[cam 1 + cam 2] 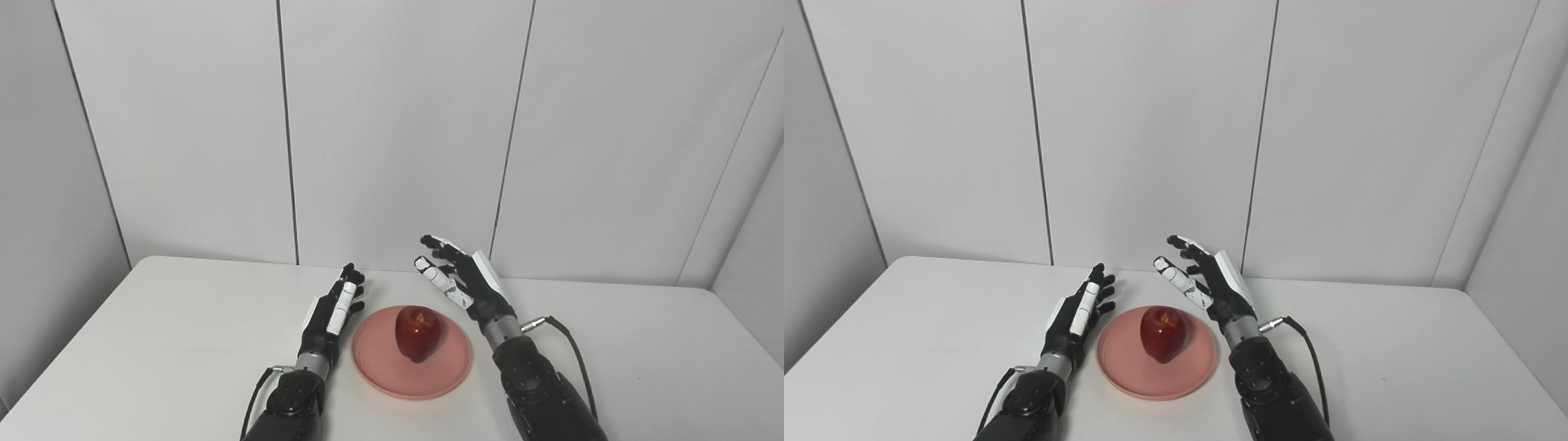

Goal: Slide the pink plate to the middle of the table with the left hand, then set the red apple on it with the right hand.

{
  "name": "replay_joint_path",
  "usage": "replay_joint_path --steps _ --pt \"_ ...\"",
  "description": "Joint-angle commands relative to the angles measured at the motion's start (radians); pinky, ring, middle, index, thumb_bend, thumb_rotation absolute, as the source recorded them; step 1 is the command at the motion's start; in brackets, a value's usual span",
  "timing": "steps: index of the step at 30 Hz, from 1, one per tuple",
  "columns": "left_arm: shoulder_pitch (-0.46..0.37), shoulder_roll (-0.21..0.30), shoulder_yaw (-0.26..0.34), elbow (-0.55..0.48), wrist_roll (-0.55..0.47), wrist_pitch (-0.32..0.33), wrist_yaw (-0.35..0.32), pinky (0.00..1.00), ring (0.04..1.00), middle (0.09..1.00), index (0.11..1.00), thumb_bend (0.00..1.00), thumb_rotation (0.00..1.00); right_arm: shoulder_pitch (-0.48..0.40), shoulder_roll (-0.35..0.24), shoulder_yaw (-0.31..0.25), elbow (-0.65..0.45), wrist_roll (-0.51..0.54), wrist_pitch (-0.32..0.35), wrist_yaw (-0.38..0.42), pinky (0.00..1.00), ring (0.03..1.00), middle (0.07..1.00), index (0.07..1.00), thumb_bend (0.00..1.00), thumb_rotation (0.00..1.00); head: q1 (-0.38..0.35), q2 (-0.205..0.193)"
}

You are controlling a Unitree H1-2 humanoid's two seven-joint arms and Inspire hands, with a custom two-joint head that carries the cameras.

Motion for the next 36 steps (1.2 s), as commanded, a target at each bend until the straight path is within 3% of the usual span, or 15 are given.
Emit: replay_joint_path --steps 1,3,7,10,13,15,21,26,36 --pt "0.073 -0.006 -0.005 0.052 0.014 0.008 0.039 0.94 0.958 0.96 0.971 0.86 0.94 -0.035 0.007 -0.045 -0.005 0.079 -0.07 0.008 0.84 0.883 0.878 0.875 0.99 1.0 0.0 0.0" --pt "0.074 -0.009 -0.005 0.051 0.018 -0.003 0.054 0.99 0.978 0.978 0.993 0.89 0.95 -0.031 0.017 -0.071 0.002 0.122 -0.069 0.019 0.88 0.897 0.892 0.899 0.99 1.0 -0.002 0.001" --pt "0.079 -0.017 0.001 0.045 0.022 -0.029 0.084 1.0 0.982 0.979 1.0 0.91 0.96 -0.018 0.046 -0.161 0.007 0.248 0.008 0.03 0.91 0.905 0.908 0.911 1.0 1.0 -0.005 0.003" --pt "0.087 -0.02 -0.001 0.026 0.029 -0.048 0.103 1.0 0.999 0.99 1.0 0.89 0.98 -0.007 0.052 -0.199 0.029 0.291 0.012 0.025 0.9 0.899 0.905 0.925 1.0 1.0 -0.006 0.004" --pt "0.092 -0.018 -0.004 0.015 0.029 -0.053 0.109 1.0 1.0 0.999 1.0 0.89 0.99 0.007 0.045 -0.219 0.068 0.316 -0.007 0.033 0.92 0.912 0.918 0.929 1.0 1.0 -0.006 0.005" --pt "0.095 -0.017 -0.002 0.006 0.025 -0.052 0.109 1.0 1.0 1.0 1.0 0.81 0.99 0.013 0.039 -0.221 0.1 0.32 -0.029 0.035 1.0 0.942 0.931 0.945 1.0 1.0 -0.007 0.005" --pt "0.089 -0.007 -0.009 0.003 0.033 -0.053 0.123 1.0 1.0 1.0 1.0 0.77 1.0 0.014 0.024 -0.237 0.223 0.335 -0.109 0.036 1.0 0.995 0.948 0.961 0.96 1.0 -0.014 0.007" --pt "0.077 0.004 -0.014 0.029 0.037 -0.052 0.134 1.0 1.0 1.0 1.0 0.81 1.0 0.031 0.041 -0.298 0.255 0.409 -0.093 0.031 1.0 0.971 0.951 0.968 0.96 1.0 -0.014 0.007" --pt "0.047 0.016 -0.006 0.078 0.008 -0.03 0.086 1.0 1.0 1.0 1.0 0.86 1.0 0.039 0.041 -0.338 0.303 0.458 -0.106 0.04 1.0 0.999 0.978 0.983 0.96 1.0 -0.02 0.011"
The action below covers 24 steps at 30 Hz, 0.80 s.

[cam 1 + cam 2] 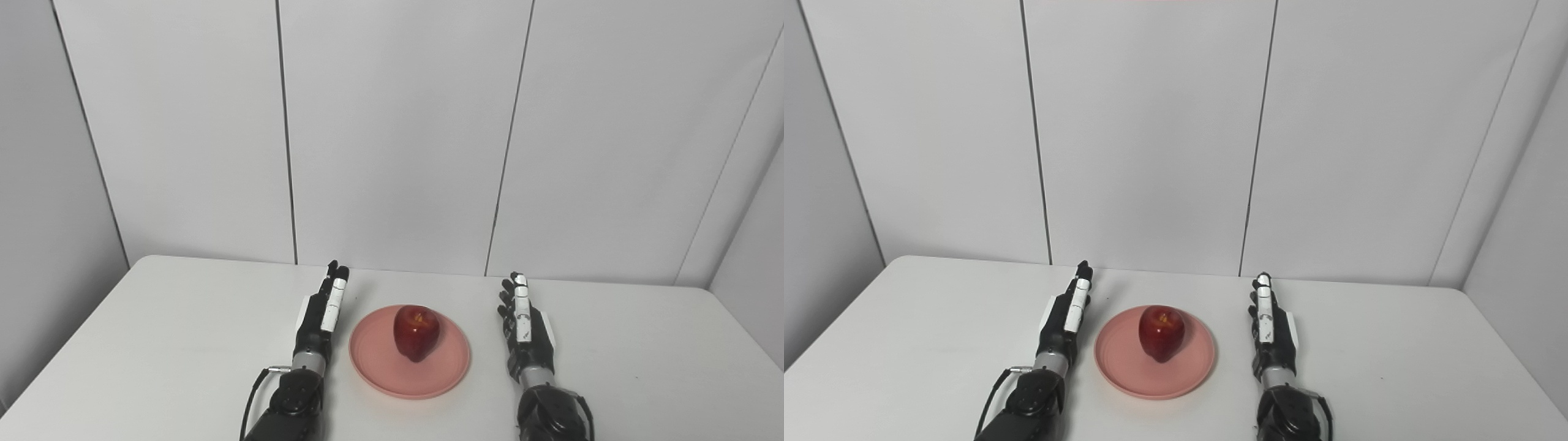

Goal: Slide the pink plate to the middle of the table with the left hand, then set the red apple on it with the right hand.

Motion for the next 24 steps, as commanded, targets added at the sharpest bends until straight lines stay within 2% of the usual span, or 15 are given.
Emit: replay_joint_path --steps 1,4,11,19,24 --pt "0.056 0.016 0.008 0.051 -0.012 0.017 -0.024 1.0 1.0 1.0 1.0 0.86 1.0 0.008 0.001 -0.02 0.033 0.028 -0.008 0.003 1.0 0.999 0.978 0.982 0.96 1.0 -0.002 -0.001" --pt "0.052 0.014 0.018 0.049 -0.018 0.031 -0.028 1.0 1.0 1.0 1.0 0.88 1.0 0.005 0.001 -0.021 0.042 0.032 -0.017 0.006 1.0 1.0 0.982 0.989 0.98 1.0 -0.002 -0.001" --pt "0.053 0.012 0.024 0.041 -0.02 0.029 -0.021 1.0 1.0 1.0 1.0 0.86 1.0 -0.002 0.005 -0.036 0.036 0.054 -0.004 0.002 1.0 0.997 0.979 0.982 0.96 1.0 -0.006 -0.001" --pt "0.058 0.002 0.044 0.037 -0.027 -0.006 -0.004 1.0 1.0 1.0 1.0 0.83 1.0 0.004 -0.004 -0.018 0.021 0.032 0.002 0.003 1.0 0.997 0.968 0.969 0.96 1.0 -0.009 -0.002" --pt "0.061 -0.003 0.041 0.034 -0.018 -0.014 0.01 1.0 1.0 1.0 1.0 0.88 1.0 0.011 -0.007 -0.002 0.011 0.015 0.01 -0.002 1.0 0.992 0.967 0.967 0.95 1.0 -0.007 -0.001"
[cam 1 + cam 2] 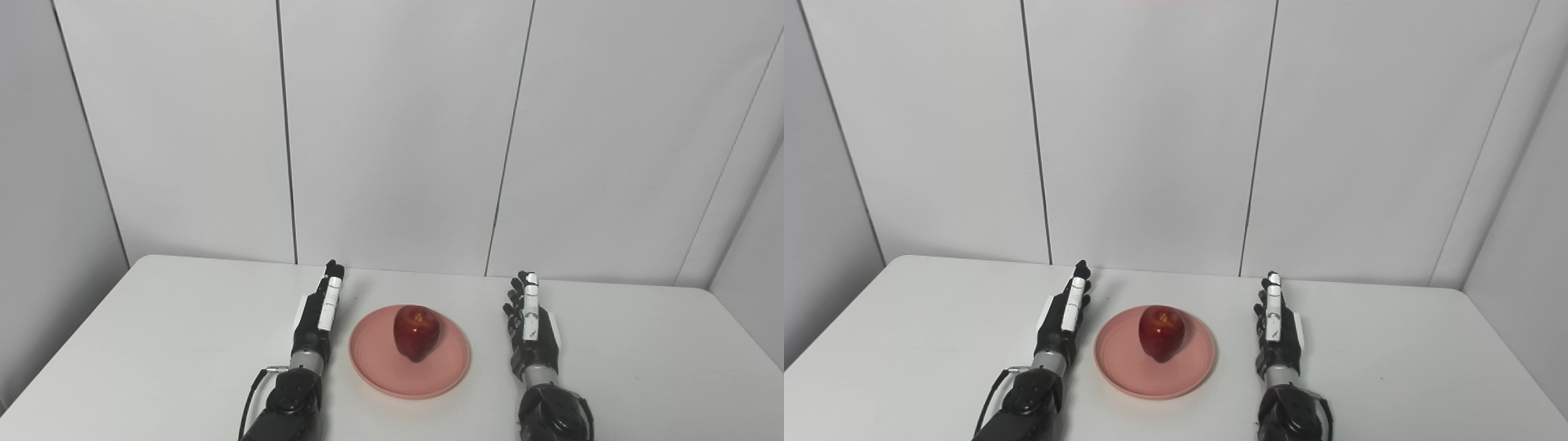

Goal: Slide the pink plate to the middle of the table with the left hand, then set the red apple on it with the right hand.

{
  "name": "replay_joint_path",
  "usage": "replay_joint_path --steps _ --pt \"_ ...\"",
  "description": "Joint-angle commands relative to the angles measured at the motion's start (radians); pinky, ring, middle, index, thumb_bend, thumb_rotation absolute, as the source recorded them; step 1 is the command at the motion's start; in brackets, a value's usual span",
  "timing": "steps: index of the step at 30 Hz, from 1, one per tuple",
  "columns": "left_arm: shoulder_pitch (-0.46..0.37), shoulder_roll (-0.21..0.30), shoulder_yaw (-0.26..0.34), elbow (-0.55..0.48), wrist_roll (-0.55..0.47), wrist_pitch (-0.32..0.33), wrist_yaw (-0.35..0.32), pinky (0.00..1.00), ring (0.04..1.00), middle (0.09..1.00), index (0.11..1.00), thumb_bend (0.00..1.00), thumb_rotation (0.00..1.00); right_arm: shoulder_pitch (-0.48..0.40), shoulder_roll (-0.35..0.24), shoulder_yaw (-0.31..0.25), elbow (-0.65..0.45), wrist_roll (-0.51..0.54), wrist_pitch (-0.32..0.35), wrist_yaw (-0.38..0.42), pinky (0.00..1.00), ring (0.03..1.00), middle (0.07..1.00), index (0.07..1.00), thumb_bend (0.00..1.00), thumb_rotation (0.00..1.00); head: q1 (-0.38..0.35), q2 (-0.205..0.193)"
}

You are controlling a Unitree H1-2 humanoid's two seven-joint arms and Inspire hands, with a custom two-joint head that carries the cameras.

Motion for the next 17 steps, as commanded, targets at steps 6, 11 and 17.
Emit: replay_joint_path --steps 6,11,17 --pt "0.067 -0.006 0.008 0.023 -0.002 -0.015 0.04 1.0 1.0 1.0 1.0 0.89 1.0 0.024 -0.01 0.022 -0.006 -0.02 0.028 0.003 1.0 0.979 0.952 0.96 0.94 1.0 0.0 0.002" --pt "0.094 -0.018 0.015 -0.044 0.002 -0.018 0.07 1.0 1.0 1.0 1.0 0.87 1.0 0.052 -0.016 0.051 -0.059 -0.043 0.039 0.018 1.0 0.97 0.952 0.964 0.92 1.0 0.005 0.003" --pt "0.145 -0.028 0.01 -0.153 0.009 -0.018 0.057 1.0 1.0 1.0 1.0 0.86 1.0 0.106 -0.031 0.085 -0.155 -0.057 0.071 0.046 1.0 0.963 0.948 0.955 0.96 1.0 0.003 0.008"
